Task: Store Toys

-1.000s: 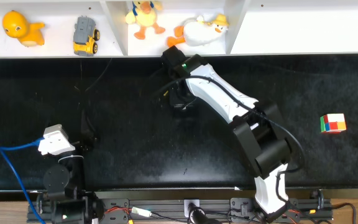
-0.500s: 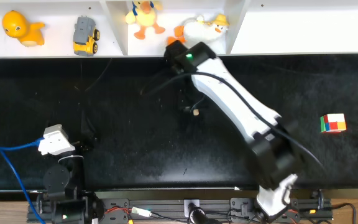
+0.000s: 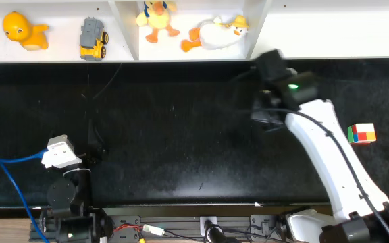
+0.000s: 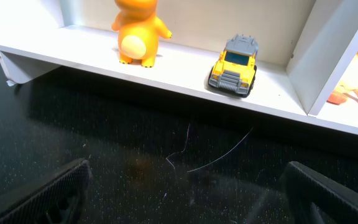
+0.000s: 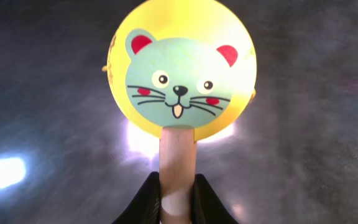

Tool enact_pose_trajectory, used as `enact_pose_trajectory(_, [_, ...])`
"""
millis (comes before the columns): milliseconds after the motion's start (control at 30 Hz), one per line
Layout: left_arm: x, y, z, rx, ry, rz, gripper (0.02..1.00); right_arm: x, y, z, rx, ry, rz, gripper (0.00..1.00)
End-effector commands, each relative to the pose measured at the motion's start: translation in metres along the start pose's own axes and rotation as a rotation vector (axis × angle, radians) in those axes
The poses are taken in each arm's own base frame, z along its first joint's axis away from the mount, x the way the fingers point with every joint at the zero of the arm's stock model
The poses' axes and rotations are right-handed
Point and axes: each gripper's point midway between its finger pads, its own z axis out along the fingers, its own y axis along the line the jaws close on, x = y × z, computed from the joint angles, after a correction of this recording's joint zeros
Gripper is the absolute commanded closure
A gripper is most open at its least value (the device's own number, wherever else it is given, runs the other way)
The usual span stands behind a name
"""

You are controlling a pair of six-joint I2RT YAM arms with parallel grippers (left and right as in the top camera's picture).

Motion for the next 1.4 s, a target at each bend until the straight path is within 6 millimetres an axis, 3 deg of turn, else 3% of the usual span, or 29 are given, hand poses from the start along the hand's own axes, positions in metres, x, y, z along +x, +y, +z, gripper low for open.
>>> enact_pose_trajectory(33, [0.0,-0.003,0.0,0.018,-0.007,0.018,0.02,-0.025,-0.028,-0.004,-0.001,-0.12,0.026,0.956])
enact_pose_trajectory(267, [0.0,-0.003,0.0,0.018,-0.007,0.018,0.02,-0.072,-0.041,0.009,-0.012,-0.256,-0.041,0.956])
enact_pose_trajectory(500, [0.0,-0.003,0.0,0.018,-0.007,0.018,0.02,-0.111,-0.01,0.022,-0.183,-0.36,-0.256,0.956])
enact_pose_trajectory(800, [0.0,-0.003,0.0,0.017,-0.007,0.018,0.02,-0.155,0.005,0.033,-0.219,-0.496,-0.223,0.956])
enact_pose_trajectory(1400, [0.0,-0.003,0.0,0.018,-0.007,0.018,0.02,-0.2,0.023,0.057,-0.29,-0.613,-0.102,0.956])
